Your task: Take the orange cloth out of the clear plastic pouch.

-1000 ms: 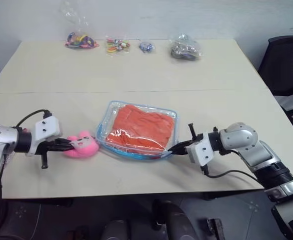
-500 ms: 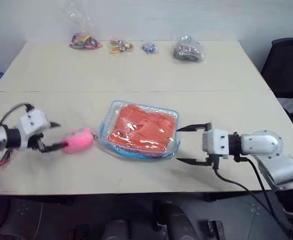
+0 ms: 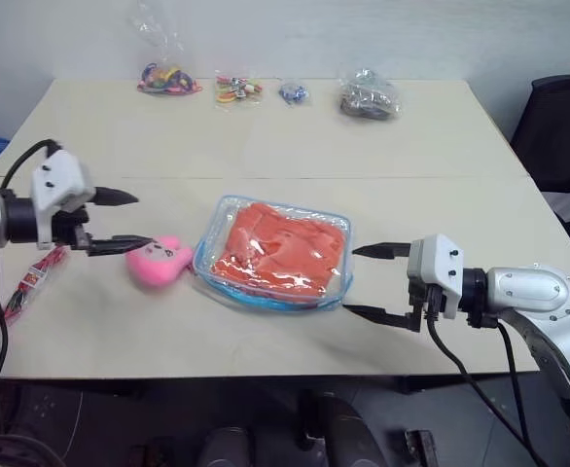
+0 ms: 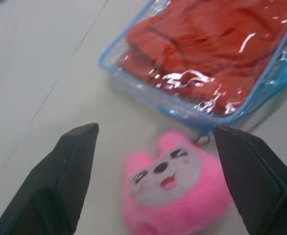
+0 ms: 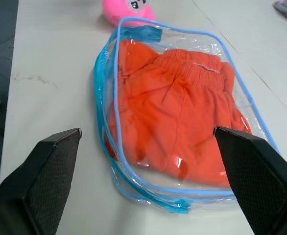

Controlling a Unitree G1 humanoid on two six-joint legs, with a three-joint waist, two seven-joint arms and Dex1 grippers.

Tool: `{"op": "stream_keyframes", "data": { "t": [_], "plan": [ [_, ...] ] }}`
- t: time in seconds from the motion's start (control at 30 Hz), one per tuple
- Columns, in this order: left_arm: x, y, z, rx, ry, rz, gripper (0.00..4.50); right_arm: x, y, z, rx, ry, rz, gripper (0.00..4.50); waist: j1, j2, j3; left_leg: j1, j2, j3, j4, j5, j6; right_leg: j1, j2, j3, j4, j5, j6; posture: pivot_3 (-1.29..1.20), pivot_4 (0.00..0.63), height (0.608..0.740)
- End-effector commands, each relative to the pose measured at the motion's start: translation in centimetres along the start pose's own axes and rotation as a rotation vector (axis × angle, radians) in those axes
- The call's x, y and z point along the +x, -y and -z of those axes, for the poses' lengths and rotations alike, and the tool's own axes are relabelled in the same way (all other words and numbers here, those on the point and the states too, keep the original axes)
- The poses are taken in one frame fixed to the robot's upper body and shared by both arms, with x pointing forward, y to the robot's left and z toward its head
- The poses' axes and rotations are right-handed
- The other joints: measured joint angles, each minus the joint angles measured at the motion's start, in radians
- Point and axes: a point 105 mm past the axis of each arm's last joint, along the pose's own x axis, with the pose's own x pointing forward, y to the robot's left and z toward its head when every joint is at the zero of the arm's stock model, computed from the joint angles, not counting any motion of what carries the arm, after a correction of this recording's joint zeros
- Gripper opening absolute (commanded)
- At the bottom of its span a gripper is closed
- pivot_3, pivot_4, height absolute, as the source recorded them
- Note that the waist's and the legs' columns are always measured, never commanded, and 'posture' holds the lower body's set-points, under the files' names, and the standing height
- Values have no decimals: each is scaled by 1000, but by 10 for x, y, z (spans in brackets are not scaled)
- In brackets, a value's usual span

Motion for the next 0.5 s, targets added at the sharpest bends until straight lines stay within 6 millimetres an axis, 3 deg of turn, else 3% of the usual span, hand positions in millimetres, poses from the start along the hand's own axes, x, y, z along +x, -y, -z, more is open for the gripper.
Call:
{"op": "stream_keyframes", "data": {
  "t": [0.03, 0.13, 0.2, 0.37, 0.5],
  "plan": [
    [33, 33, -25, 240, 7, 181, 3954, -4, -12, -11, -5, 12, -50, 4500, 0, 0, 0, 0, 0, 0, 0, 0, 0, 0, 0, 0, 0, 0, 0, 0, 150, 740],
    [55, 57, -18, 383, -41, 275, 3954, -2, -15, -11, -3, 9, -42, 4500, -5, 0, 0, 0, 0, 1, 0, 0, 0, 1, 1, 2, 0, 0, 0, 0, 150, 740],
    [65, 61, -9, 435, -61, 274, 3954, -1, -14, -12, 2, 11, -26, 4500, -8, 0, 0, 1, 1, 5, 0, 0, -1, 1, 5, 8, 1, 0, 0, 0, 150, 740],
    [78, 60, 9, 543, -99, 263, 3954, -1, -15, -12, 11, 10, -1, 4500, -4, 0, 0, 1, 2, 5, 0, 0, -3, 0, 10, 12, 1, 0, 0, 0, 150, 740],
    [87, 47, 7, 567, -72, 192, 3954, -2, -16, -12, 14, 6, 12, 4500, -1, 0, 0, 1, 3, 5, 0, 0, -2, 0, 9, 12, 0, 1, 0, 0, 150, 740]
  ]
}}
